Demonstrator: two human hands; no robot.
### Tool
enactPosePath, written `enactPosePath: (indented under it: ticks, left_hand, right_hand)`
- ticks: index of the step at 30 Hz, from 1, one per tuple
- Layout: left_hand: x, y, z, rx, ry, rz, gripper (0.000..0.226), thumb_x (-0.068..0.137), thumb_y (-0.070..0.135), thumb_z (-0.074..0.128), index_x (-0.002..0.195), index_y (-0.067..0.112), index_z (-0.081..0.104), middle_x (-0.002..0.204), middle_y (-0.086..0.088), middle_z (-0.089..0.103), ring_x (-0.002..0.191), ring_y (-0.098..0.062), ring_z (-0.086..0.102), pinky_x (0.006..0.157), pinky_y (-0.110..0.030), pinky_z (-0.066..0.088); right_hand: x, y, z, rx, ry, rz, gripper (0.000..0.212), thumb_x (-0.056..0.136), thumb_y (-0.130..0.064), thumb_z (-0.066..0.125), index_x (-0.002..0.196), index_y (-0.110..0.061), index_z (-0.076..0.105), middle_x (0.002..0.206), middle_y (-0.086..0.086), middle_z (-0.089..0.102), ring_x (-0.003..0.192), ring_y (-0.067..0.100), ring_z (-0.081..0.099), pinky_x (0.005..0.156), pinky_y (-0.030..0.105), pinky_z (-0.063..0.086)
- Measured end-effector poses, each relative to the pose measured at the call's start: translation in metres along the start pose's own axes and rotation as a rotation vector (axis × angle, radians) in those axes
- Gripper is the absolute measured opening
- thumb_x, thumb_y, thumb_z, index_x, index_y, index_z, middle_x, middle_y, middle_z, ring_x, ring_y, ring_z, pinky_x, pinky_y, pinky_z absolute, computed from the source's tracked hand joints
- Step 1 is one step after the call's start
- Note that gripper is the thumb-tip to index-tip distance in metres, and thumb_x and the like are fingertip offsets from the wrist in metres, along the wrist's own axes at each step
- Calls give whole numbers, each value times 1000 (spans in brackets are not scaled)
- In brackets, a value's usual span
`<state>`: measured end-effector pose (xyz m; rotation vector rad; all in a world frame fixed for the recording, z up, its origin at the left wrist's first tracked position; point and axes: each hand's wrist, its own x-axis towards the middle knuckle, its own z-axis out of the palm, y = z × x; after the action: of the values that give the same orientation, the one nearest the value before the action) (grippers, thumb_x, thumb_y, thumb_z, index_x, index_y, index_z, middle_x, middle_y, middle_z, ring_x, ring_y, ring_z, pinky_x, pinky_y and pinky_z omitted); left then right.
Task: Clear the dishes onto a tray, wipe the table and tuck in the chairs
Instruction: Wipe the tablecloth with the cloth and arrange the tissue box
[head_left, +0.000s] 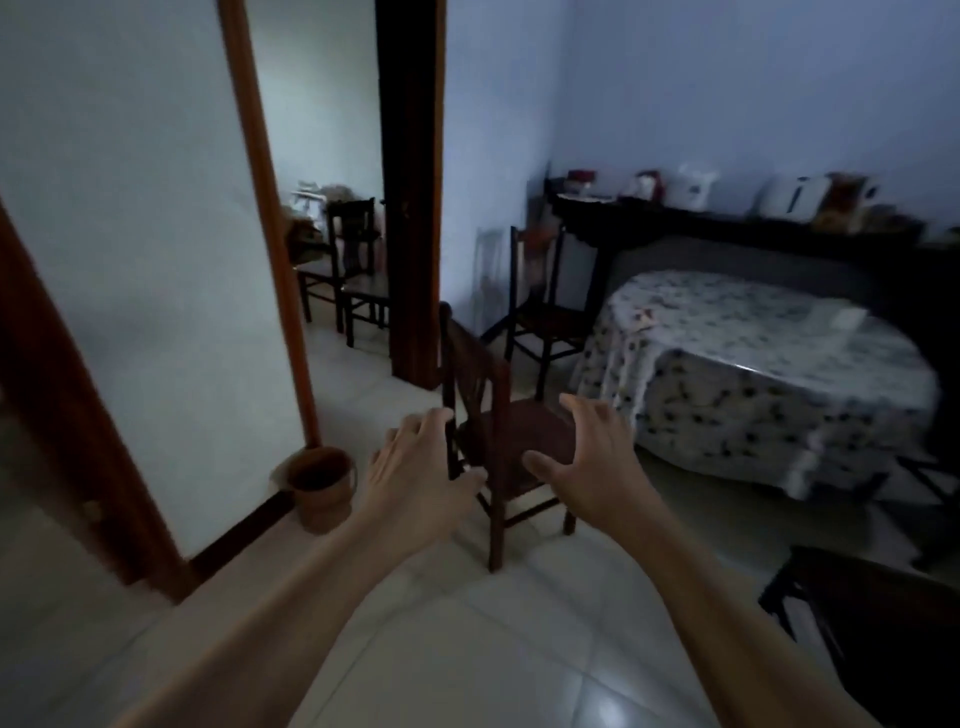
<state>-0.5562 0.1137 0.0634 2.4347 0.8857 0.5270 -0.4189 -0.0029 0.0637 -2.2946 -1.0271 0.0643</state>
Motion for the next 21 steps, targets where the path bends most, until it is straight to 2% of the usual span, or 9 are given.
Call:
enactPosePath:
  ticks: [3,7,10,13,16,21]
  left_hand:
    - [50,31,32,-38,-38,92,69,84,44,60,141,24,27,144,-1,34,132,-21,33,106,-37,31]
    - [122,76,69,-77,-107,215,70,85,45,59,142,24,25,144,1,35,132,-20,35,107,-41,33]
    - [165,105,93,-144,-162,276,69,86,46,59,142,24,26,146,0,36,131,-20,37,103,-34,33]
    - [206,135,127,-275,-256,294,63,86,43,60,139,27,31,143,1,41,128,-17,40,91,-24,30]
    - [246,166,161,-327,-298,321,59,87,39,61,138,26,34,141,1,41,126,-15,41,90,-23,31]
    - [321,221,224,-319,-325,353,64,87,43,60,141,24,30,143,0,40,127,-15,41,90,-22,32]
  right_hand:
    - [31,38,-22,-59,90,94,77,82,-46,64,144,-19,28,147,6,26,135,26,18,111,38,20]
    - [80,82,-55,-112,209,206,77,82,-47,64,144,-18,28,147,6,29,136,28,21,111,37,19]
    - [105,113,-80,-158,271,250,75,84,-48,62,143,-16,29,148,4,31,138,22,22,112,32,12]
    - [124,151,-102,-109,309,359,79,84,-50,60,146,-19,24,151,3,25,140,24,16,114,35,12]
    - [147,189,-120,-72,333,422,80,83,-47,63,147,-21,23,150,5,23,138,28,15,113,39,18]
    - [202,265,-149,-35,360,452,78,85,-43,63,147,-20,21,150,4,20,137,27,14,112,38,19]
